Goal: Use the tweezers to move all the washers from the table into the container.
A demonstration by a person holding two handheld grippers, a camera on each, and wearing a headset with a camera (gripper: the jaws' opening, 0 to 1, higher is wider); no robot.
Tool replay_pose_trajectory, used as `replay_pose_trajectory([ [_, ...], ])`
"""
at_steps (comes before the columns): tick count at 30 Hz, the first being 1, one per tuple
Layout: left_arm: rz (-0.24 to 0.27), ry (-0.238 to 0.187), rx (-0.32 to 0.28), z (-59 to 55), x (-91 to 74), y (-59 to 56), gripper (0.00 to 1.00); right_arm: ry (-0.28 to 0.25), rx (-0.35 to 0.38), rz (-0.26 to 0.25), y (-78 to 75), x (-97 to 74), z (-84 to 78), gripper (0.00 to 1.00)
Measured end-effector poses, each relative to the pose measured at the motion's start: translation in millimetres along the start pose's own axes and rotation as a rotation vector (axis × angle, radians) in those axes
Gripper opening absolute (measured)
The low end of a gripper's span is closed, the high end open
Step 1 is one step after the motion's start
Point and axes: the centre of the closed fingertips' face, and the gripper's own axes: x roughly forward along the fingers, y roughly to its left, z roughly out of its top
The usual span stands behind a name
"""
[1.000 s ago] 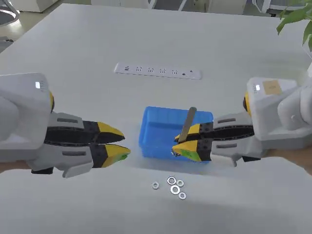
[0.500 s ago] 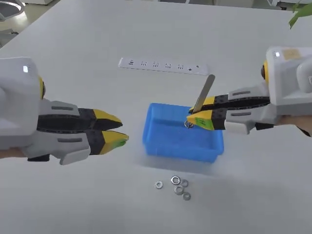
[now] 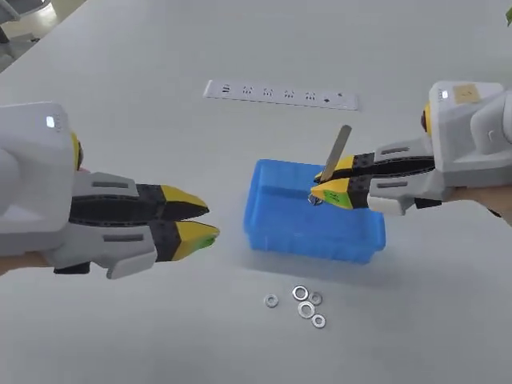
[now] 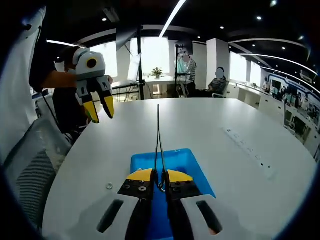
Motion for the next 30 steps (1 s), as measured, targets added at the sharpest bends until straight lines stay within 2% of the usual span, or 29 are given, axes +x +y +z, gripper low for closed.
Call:
replay_pose_trajectory([
  [8,-0.013,0.017,-0.011,-7.2,2.3,-2.9,0.19,0.017,-0.002,0.004,-3.2,17.6,-14.7,0.09],
  [14,0.001,0.015,-0.031,-11.6,-0.4,-1.3,0.19,0.055,-0.009,-0.008,-4.6,26.5,-29.5,0.09],
  [23,-0.003,0.022,-0.051,-18.0,-0.4,-6.0,0.19,0.047,-0.014,0.027,3.0,30.3,-28.9,0.10],
  [30,0.000,0.012,-0.051,-14.5,1.1,-3.4,0.19,0.064,-0.028,0.037,7.8,31.7,-35.1,0.10],
])
